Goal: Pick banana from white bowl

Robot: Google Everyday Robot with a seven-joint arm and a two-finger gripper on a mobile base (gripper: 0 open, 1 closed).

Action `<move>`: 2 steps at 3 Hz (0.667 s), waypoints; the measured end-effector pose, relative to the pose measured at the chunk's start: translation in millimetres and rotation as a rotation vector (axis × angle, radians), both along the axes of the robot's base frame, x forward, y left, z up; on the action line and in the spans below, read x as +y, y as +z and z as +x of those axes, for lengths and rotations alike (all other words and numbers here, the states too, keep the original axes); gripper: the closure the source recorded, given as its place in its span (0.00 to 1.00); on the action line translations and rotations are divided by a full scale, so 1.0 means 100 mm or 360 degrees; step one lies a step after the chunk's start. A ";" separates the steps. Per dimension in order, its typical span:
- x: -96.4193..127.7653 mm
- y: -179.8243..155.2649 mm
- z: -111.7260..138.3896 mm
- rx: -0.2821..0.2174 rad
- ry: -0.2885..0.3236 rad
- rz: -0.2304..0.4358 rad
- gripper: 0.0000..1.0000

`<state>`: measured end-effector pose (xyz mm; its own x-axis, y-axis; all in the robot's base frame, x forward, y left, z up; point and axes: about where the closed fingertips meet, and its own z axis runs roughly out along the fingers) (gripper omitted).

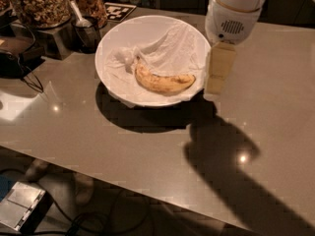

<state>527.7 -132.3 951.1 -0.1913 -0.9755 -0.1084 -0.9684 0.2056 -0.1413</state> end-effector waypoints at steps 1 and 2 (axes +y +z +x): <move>0.35 -0.02 0.29 0.0027 -0.0006 0.0018 0.00; 0.74 -0.15 0.66 0.0082 -0.0016 0.0078 0.00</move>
Offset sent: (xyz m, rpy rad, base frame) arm 0.0402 0.0679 -0.0257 -0.0380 0.2525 -0.0118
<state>593.5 -58.6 935.9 -0.2076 -0.9673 -0.1459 -0.9719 0.2208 -0.0811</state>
